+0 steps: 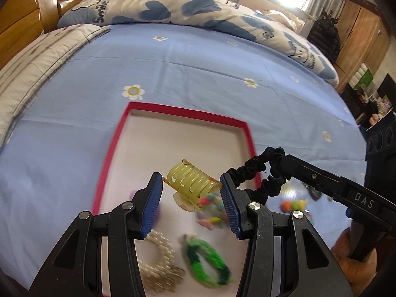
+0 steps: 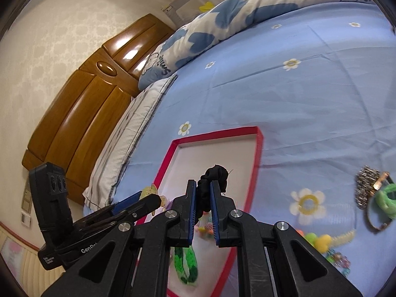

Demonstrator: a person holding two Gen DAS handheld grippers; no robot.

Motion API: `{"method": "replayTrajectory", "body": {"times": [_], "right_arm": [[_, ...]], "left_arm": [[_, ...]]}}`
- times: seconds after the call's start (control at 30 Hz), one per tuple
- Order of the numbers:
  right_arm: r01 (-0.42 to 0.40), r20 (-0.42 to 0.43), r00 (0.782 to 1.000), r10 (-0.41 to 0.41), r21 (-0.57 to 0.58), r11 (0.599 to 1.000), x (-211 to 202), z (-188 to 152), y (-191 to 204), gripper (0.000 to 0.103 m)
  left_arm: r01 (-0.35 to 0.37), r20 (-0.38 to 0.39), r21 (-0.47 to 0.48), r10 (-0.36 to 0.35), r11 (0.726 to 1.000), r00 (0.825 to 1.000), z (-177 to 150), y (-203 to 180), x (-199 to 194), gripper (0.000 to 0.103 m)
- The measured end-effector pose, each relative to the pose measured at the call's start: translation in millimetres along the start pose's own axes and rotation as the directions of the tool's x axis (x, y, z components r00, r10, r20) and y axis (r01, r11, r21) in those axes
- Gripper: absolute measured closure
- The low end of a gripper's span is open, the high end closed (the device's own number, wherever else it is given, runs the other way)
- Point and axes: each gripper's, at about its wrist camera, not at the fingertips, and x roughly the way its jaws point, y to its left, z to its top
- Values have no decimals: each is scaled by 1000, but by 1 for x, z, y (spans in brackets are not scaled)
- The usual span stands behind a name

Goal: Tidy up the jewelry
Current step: 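Carry the yellow claw clip and black scrunchie into the red tray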

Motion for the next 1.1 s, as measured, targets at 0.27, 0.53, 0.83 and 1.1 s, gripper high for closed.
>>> {"method": "replayTrajectory", "body": {"times": [0.27,0.53,0.83,1.1], "right_arm": [[32,-35,999,-32,-6,999,40,7,-6,92],[58,-87,994,-60,-23,998,57,0,-7,88],[61,-103,993,-63,-18,998,58,0,-7,79],[61,-85,994,-63,-18,998,49,0,-5,66]], "left_arm": [[-73,-38,2,73,997,997,7,22,36,56],[-101,-94,-26,98,995,991,3,31,57,56],[-120,-151,-4,118,993,981,1,28,66,56],[-118,-139,-6,116,993,984,0,29,60,56]]}}
